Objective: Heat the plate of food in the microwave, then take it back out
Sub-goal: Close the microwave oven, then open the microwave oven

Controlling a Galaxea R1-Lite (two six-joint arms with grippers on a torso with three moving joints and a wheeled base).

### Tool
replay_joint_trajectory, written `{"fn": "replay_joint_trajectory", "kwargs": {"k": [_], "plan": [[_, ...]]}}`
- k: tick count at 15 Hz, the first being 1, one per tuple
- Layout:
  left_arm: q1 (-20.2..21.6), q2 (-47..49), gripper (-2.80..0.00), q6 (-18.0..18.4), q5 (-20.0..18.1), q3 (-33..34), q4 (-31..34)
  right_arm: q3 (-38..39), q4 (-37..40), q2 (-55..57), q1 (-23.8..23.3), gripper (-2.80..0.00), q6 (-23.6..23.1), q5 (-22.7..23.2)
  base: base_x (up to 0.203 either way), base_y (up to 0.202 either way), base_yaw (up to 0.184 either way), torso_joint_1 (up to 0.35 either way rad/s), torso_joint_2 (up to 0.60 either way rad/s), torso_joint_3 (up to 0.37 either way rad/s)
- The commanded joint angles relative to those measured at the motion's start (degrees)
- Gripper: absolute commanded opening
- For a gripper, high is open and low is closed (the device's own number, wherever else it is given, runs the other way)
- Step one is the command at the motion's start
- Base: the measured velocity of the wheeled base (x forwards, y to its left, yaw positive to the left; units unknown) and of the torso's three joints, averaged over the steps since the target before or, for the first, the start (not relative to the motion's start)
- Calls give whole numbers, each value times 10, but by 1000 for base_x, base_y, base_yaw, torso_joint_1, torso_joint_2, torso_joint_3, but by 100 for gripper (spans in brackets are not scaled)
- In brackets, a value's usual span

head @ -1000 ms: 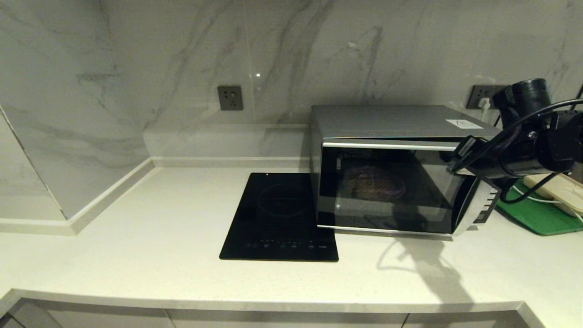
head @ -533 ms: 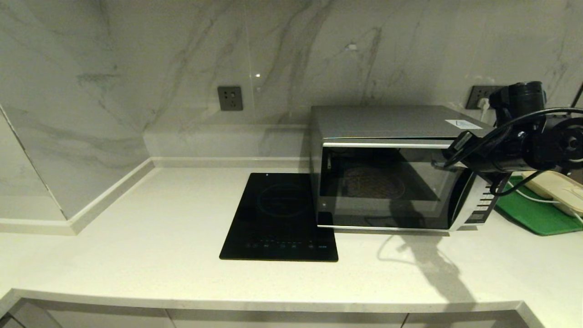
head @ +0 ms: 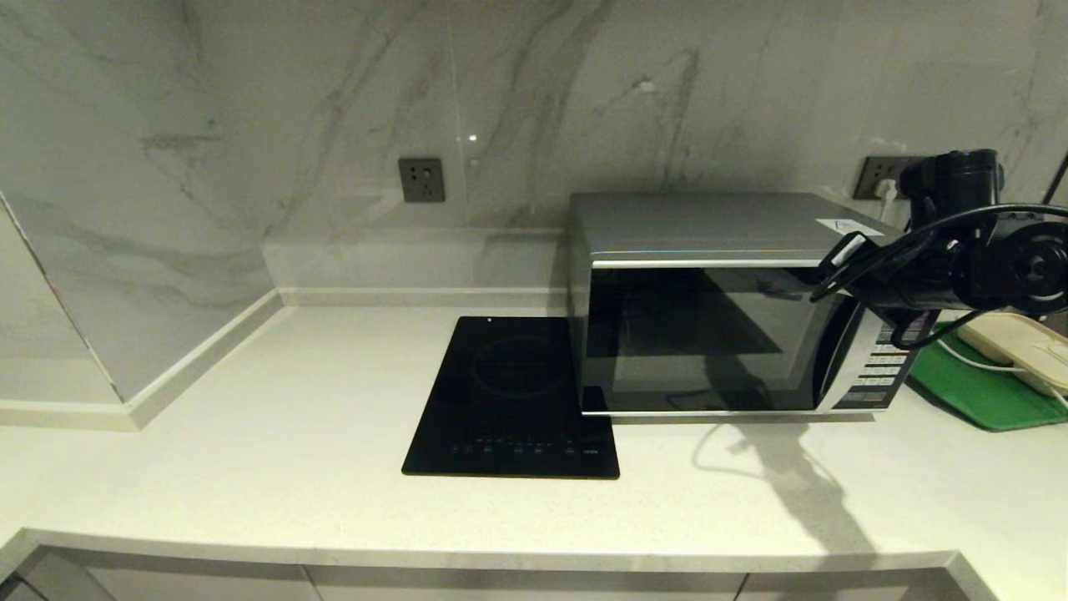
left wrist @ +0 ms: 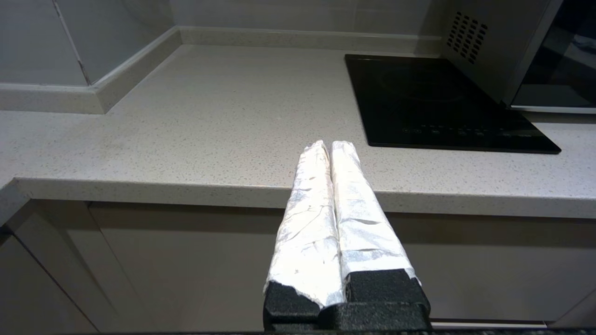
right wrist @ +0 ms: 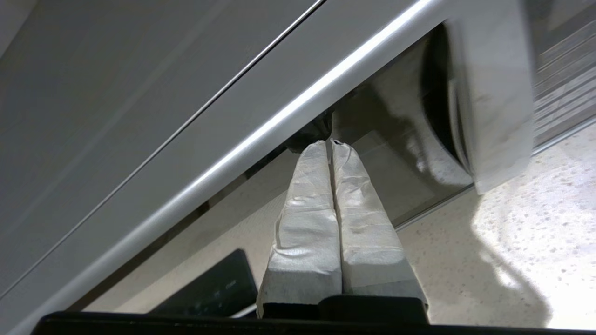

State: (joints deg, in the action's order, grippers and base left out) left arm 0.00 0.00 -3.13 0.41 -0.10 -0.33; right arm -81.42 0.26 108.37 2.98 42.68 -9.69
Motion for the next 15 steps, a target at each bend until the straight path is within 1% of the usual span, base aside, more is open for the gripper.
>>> {"fn": "replay_joint_trajectory", "kwargs": {"k": [1, 4, 7, 9, 10, 12, 14, 15], "plan": [[0, 0, -280, 0, 0, 0, 0, 11, 3, -17, 0, -280, 2, 2, 0, 0, 0, 0, 0, 0], [0, 0, -280, 0, 0, 0, 0, 58, 12, -58, 0, -280, 2, 6, 0, 0, 0, 0, 0, 0], [0, 0, -280, 0, 0, 0, 0, 113, 36, -130, -14, -280, 1, 46, 0, 0, 0, 0, 0, 0], [0, 0, -280, 0, 0, 0, 0, 139, 66, -184, -35, -280, 2, 65, 0, 0, 0, 0, 0, 0], [0, 0, -280, 0, 0, 0, 0, 150, 84, -205, -66, -280, 2, 89, 0, 0, 0, 0, 0, 0], [0, 0, -280, 0, 0, 0, 0, 164, 110, -218, -153, -280, 4, 166, 0, 0, 0, 0, 0, 0], [0, 0, -280, 0, 0, 0, 0, 174, 132, -190, -263, -280, 6, 280, 0, 0, 0, 0, 0, 0], [0, 0, -280, 0, 0, 0, 0, 177, 137, -150, -301, -280, 6, 322, 0, 0, 0, 0, 0, 0]]}}
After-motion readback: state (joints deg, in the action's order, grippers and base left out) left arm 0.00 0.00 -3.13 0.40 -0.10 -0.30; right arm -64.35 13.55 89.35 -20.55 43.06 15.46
